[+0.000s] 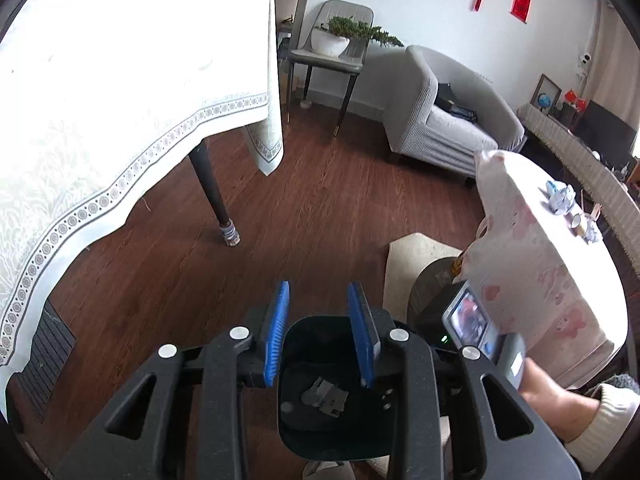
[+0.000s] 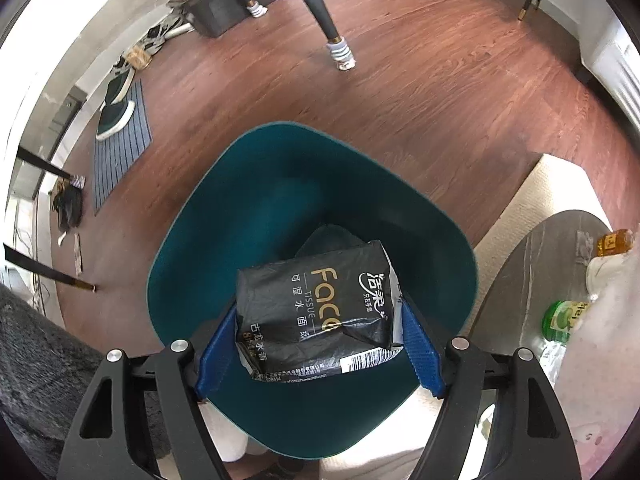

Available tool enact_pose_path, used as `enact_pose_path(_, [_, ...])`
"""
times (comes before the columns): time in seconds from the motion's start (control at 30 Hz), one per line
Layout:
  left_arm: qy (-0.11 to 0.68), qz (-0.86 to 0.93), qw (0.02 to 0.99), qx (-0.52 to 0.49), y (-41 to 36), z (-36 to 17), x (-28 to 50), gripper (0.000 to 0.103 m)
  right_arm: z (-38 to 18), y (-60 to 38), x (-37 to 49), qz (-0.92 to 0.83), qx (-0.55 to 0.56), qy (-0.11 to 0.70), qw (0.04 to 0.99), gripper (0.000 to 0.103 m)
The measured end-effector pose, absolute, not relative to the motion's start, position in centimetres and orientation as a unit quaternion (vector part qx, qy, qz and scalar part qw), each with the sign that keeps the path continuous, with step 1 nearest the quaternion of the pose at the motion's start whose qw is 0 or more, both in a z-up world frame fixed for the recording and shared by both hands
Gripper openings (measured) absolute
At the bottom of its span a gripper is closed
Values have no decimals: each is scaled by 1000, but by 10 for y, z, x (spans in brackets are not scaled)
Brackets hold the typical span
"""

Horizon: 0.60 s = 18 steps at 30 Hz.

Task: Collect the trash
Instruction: 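Open the left tool over the bin while the right tool drops the tissue pack, then move both tools back over the table toward the crumpled paper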

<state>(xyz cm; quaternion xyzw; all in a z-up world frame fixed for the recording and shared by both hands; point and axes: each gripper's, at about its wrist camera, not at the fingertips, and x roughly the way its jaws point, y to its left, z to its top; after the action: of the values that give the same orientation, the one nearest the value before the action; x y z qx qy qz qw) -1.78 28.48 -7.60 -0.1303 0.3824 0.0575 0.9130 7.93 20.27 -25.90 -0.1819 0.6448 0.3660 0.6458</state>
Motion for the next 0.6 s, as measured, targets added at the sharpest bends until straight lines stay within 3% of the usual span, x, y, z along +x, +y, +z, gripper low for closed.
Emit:
enact_pose_path(0.13, [372, 58, 917, -134, 283, -63, -17, 33, -258, 201, 72, 380, -193, 635, 644, 90])
enact_pose_path(0.6, [327, 45, 938, -105, 250, -17, -14, 32, -192, 174, 72, 398, -178, 580, 688, 90])
